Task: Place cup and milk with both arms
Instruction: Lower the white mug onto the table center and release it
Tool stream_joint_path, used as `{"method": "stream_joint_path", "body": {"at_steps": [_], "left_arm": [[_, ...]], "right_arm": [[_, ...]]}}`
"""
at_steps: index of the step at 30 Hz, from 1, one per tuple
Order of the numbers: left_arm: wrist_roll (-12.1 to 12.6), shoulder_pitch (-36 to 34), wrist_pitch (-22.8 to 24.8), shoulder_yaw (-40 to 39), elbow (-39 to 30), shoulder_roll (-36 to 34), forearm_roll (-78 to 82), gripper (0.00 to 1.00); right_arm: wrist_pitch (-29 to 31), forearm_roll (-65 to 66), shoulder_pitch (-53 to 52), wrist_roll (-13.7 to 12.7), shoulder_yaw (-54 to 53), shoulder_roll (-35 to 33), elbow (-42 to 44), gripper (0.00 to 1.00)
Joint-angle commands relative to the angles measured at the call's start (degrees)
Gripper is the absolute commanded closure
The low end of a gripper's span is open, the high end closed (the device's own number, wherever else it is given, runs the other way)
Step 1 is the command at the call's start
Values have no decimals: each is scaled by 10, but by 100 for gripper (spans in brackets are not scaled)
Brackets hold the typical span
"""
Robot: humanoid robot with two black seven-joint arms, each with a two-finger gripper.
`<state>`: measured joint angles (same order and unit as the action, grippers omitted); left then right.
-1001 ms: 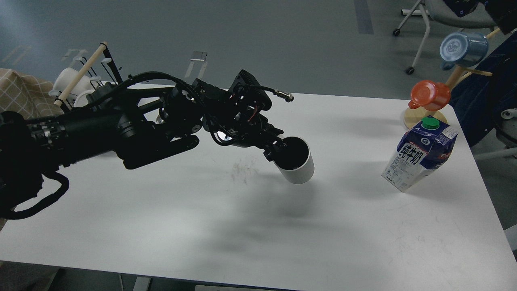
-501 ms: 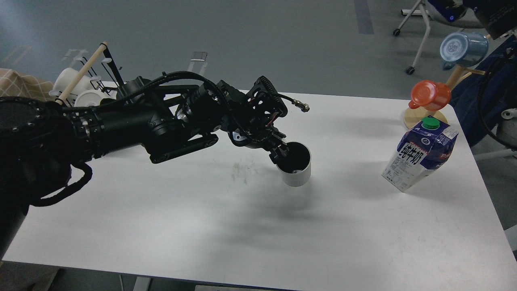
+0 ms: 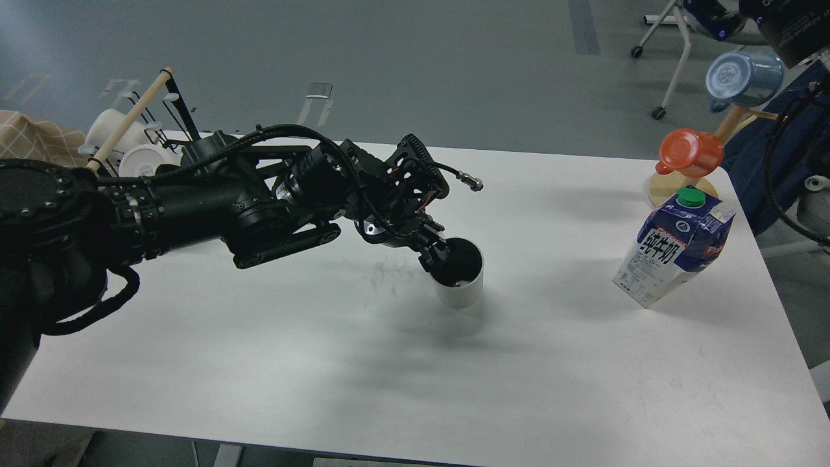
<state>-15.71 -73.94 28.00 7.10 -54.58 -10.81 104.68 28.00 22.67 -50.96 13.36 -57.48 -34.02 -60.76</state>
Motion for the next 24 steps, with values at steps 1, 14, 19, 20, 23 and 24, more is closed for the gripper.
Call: {"method": "stream_joint_path", "body": {"at_steps": [1, 14, 19, 20, 23, 24], "left_arm": [[1, 3, 0, 1, 0, 1, -1, 97], [1, 6, 0, 1, 13, 1, -1, 41], [1, 9, 0, 1, 13, -1, -1, 33], [1, 9, 0, 1, 13, -1, -1, 32], [0, 5, 0, 0, 13, -3, -1, 31], [-1, 2, 0, 0, 13, -3, -2, 31]], "right_arm": [[0, -1, 5, 1, 0, 0, -1, 0], [0, -1, 8, 1, 0, 0, -1, 0], [0, -1, 8, 1, 0, 0, -1, 0], [0, -1, 8, 1, 0, 0, -1, 0], [0, -1, 11, 1, 0, -1, -1, 0], [0, -1, 11, 1, 0, -1, -1, 0]]}}
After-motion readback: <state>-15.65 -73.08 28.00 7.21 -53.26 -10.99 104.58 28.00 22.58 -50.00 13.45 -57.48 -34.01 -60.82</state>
